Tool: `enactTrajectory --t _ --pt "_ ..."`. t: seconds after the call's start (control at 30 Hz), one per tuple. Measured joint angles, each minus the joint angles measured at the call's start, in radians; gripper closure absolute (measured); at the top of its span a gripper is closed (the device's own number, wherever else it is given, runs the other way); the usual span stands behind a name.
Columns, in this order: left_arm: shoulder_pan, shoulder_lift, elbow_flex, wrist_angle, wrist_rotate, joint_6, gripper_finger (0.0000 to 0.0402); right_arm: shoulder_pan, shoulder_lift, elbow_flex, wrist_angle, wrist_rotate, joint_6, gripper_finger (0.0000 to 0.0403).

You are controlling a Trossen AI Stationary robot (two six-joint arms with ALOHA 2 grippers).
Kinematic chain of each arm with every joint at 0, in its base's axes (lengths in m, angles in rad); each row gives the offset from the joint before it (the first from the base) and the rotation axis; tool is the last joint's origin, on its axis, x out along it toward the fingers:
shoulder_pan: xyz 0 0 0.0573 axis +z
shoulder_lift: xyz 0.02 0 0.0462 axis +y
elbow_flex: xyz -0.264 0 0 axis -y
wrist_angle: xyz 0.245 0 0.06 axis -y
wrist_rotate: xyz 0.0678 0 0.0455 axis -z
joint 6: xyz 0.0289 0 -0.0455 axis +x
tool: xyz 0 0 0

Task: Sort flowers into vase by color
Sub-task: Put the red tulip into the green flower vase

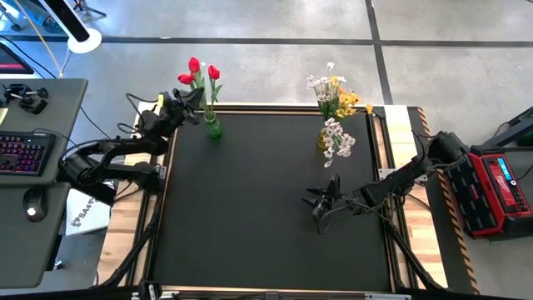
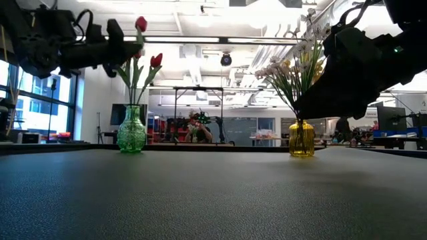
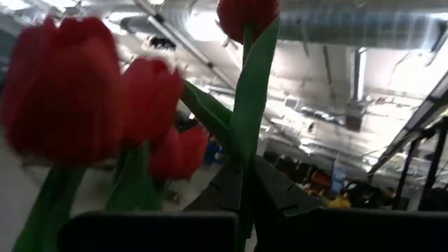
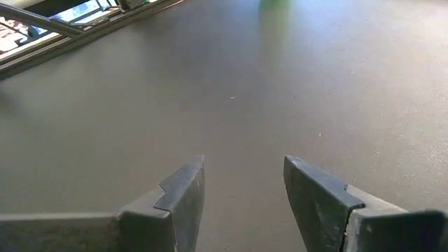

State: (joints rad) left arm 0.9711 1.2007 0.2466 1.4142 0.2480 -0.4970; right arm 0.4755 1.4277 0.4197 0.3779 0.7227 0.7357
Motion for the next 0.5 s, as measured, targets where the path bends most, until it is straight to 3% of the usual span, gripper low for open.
enactTrajectory --t 0.5 --pt "0.0 0.0 0.0 -0.121 -0.031 0.11 0.0401 0.0 0.0 0.0 0.0 0.0 0.0 0.022"
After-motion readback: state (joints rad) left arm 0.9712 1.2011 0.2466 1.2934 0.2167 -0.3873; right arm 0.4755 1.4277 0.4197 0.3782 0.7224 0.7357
